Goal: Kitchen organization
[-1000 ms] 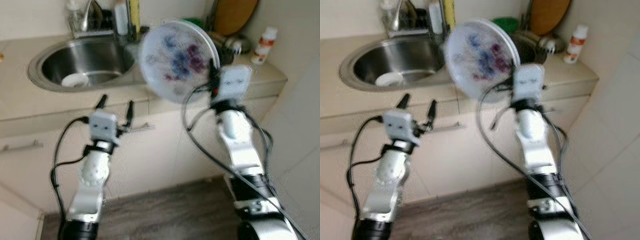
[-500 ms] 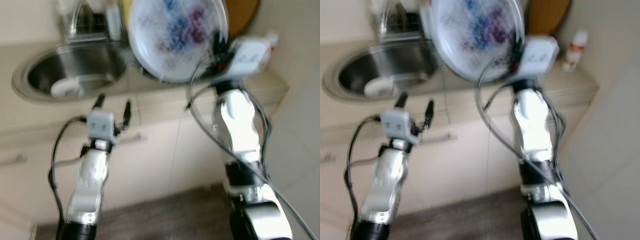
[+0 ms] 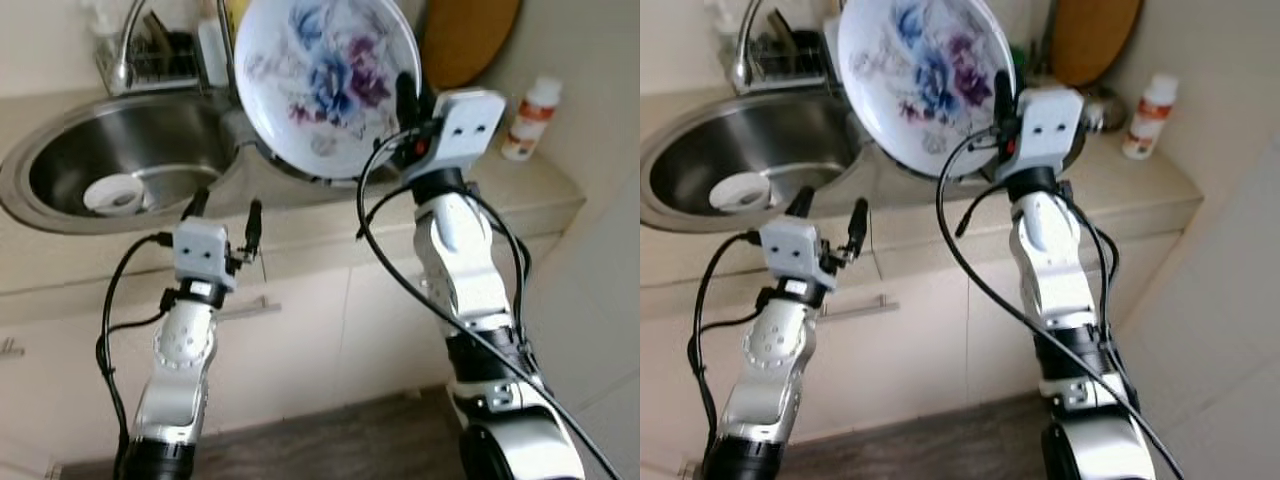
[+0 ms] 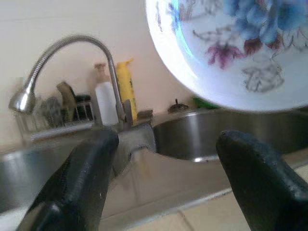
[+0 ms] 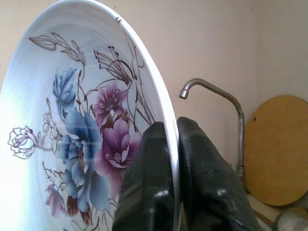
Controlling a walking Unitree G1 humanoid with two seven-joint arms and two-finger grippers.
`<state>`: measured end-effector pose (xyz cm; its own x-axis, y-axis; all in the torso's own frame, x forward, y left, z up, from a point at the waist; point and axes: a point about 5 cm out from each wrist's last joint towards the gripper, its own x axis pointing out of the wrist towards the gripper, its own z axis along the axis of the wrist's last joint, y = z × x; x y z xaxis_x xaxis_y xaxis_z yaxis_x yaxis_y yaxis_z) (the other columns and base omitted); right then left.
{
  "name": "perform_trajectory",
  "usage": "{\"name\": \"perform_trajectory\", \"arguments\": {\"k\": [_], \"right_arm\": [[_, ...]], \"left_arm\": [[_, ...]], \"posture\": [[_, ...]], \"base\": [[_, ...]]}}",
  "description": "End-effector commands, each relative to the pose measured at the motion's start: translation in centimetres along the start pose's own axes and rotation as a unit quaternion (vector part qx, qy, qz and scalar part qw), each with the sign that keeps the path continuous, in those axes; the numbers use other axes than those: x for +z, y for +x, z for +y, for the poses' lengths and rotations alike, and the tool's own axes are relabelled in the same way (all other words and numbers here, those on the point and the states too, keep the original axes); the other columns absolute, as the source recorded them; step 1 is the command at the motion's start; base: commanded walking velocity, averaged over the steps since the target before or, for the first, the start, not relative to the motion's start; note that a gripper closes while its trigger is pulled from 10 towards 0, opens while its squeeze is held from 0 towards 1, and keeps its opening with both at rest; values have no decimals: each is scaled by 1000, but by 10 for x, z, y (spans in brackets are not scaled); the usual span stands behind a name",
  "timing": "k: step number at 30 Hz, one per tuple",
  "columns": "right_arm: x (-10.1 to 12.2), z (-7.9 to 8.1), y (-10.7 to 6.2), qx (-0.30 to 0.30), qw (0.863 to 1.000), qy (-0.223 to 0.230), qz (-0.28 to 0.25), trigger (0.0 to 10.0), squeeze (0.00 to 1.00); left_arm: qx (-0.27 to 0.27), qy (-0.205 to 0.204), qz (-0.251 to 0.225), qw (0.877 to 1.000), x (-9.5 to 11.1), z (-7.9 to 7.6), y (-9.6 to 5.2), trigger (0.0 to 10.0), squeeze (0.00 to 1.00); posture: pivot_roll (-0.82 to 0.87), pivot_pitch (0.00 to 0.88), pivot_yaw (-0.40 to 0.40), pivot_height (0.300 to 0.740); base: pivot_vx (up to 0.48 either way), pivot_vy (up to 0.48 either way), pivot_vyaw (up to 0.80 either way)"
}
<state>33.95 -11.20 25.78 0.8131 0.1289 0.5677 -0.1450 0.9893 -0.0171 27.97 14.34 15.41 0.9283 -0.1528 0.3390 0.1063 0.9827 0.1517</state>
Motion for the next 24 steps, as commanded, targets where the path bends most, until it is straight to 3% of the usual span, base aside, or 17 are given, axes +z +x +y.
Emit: {"name": "perform_trajectory", "arguments": {"k": [1,15,24], "right_arm": [[8,3,5,-4,1000,5,-20,10000,0],[-3,6,2,6,1000,-8,7,10000,0],[-16,11,0,24,999,-26,38,10000,0]], "left_arm": [[-2,7,0,1000,1,3,-1,10000,0],[-4,7,1,1000,0,3,-1,10000,0],[-8,6,0,1000,0,2,-1,10000,0]], "posture": [[-11,0,-20,740],[-8,0,-17,740],[-5,0,-15,740]], "base": [[304,0,525],[294,0,0],[0,0,800]]}}
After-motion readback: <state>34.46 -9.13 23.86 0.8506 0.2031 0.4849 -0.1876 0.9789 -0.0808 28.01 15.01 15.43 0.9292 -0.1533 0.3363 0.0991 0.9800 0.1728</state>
